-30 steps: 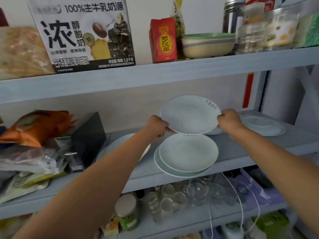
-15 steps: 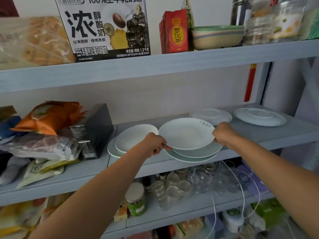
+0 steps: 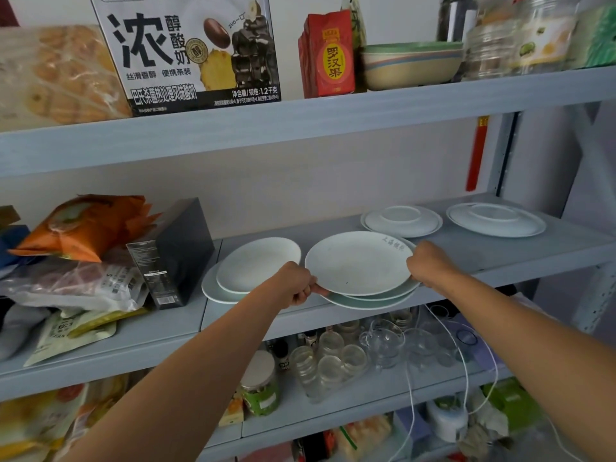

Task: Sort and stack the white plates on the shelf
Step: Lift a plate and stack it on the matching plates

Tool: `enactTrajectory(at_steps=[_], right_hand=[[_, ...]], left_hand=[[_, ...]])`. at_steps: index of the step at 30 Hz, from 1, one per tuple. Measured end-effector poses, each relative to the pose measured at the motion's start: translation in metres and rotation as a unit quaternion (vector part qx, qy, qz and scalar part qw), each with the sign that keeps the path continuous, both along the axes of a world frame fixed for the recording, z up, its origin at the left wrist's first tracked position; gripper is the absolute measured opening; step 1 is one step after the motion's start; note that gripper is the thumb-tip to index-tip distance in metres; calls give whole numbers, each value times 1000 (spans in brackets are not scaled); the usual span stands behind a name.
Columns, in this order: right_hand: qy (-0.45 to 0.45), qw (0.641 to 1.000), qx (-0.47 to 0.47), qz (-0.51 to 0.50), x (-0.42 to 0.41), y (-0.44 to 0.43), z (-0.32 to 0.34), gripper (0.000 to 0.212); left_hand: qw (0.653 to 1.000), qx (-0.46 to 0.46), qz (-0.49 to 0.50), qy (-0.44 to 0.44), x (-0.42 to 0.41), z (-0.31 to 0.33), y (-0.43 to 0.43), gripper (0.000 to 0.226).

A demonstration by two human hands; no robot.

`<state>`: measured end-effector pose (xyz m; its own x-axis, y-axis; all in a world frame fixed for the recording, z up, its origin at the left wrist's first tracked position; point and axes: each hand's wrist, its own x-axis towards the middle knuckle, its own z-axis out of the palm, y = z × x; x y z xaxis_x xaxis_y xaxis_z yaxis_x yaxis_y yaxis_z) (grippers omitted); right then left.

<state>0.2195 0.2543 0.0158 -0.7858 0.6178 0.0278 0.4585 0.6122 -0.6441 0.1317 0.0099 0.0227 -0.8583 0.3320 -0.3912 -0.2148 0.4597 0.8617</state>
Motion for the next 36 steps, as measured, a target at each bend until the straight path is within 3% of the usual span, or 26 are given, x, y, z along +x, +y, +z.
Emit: enactTrajectory(at_steps=[3,8,14,27,36], right_hand=[[-21,997,77,-1,-1,5,-3,4],[8,990,141,-7,-6,18,-9,24],[35,991,127,6,-11,19,5,33],[55,992,115,12,-5,28,12,36],[59,995,70,-27,20,101,22,26]], left_hand=[[1000,-23,-4,9,-2,0,2,13],[998,-53,1,39,-4,8,6,22],[999,-10,6,47,-3,22,23,31],[996,-9,-48,69,2,33,58,30],[990,21,-104,96,14,50,153,28]])
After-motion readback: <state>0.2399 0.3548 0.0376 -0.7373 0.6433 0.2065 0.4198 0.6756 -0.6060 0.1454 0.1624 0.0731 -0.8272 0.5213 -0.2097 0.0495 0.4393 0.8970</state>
